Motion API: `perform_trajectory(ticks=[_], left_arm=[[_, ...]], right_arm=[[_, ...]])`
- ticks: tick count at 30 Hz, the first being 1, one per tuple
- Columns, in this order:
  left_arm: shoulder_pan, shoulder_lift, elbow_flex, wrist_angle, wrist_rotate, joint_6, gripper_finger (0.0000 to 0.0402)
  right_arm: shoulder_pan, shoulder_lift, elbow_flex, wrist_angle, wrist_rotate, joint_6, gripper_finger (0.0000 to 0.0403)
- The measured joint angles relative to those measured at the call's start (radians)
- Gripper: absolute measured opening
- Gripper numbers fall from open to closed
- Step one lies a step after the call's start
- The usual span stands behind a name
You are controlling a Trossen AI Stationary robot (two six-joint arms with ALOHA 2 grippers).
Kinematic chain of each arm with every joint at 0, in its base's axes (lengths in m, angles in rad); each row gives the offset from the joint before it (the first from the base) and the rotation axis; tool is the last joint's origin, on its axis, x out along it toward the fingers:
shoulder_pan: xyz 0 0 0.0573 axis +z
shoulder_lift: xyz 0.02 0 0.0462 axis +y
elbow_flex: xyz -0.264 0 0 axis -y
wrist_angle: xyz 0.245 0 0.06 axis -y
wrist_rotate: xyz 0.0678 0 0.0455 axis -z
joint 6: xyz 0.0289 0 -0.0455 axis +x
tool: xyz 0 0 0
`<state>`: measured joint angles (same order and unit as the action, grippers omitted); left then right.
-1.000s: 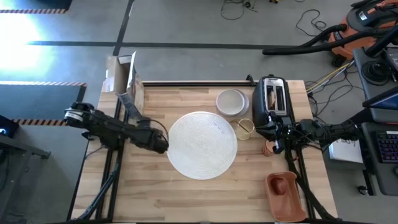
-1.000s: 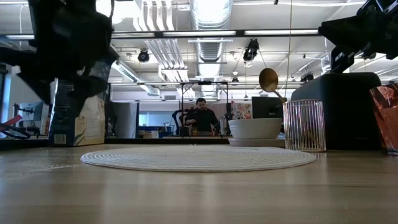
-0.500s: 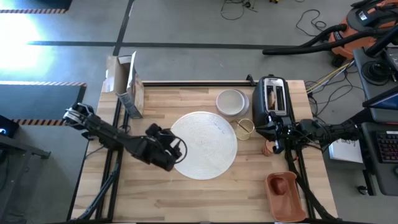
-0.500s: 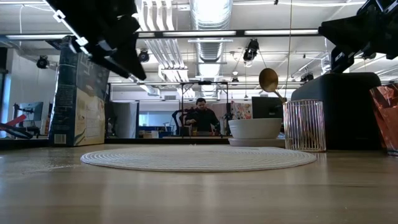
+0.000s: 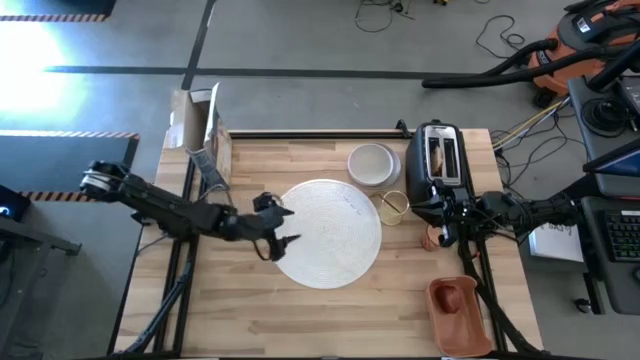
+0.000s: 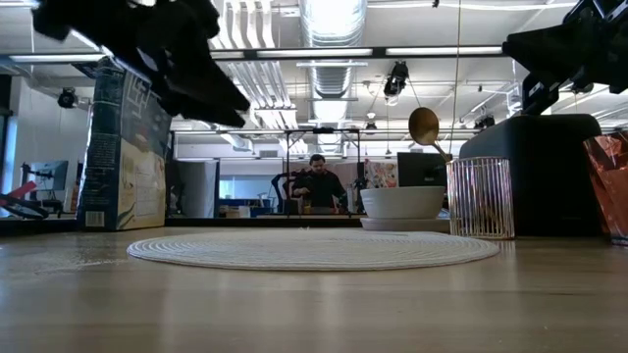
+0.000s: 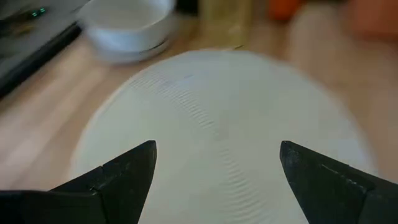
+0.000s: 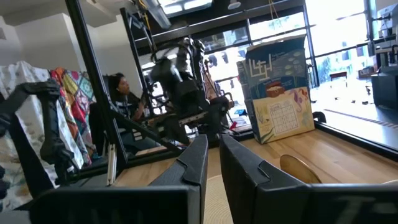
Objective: Arrange a breakfast setting
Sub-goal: Put the white bowl on the placemat
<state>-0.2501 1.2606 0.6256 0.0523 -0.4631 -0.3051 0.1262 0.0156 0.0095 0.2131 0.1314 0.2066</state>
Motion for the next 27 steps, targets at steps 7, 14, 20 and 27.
perform_trajectory(ticks=[7, 14, 20, 27], left_arm=[[0.081, -0.126, -0.244, 0.489, 0.235, 0.250, 0.0323], [0.098, -0.178, -0.318, 0.599, 0.324, 0.372, 0.0323], [0.098, -0.162, -0.300, 0.606, 0.350, 0.405, 0.0323], [0.098, -0.129, -0.266, 0.608, 0.400, 0.393, 0.0323]], right_arm=[[0.000, 0.000, 0.000, 0.000, 0.000, 0.000, 0.0034], [0.000, 0.000, 0.000, 0.000, 0.000, 0.001, 0.0034], [0.000, 0.000, 0.000, 0.000, 0.000, 0.002, 0.0034], [0.000, 0.000, 0.000, 0.000, 0.000, -0.026, 0.0034]])
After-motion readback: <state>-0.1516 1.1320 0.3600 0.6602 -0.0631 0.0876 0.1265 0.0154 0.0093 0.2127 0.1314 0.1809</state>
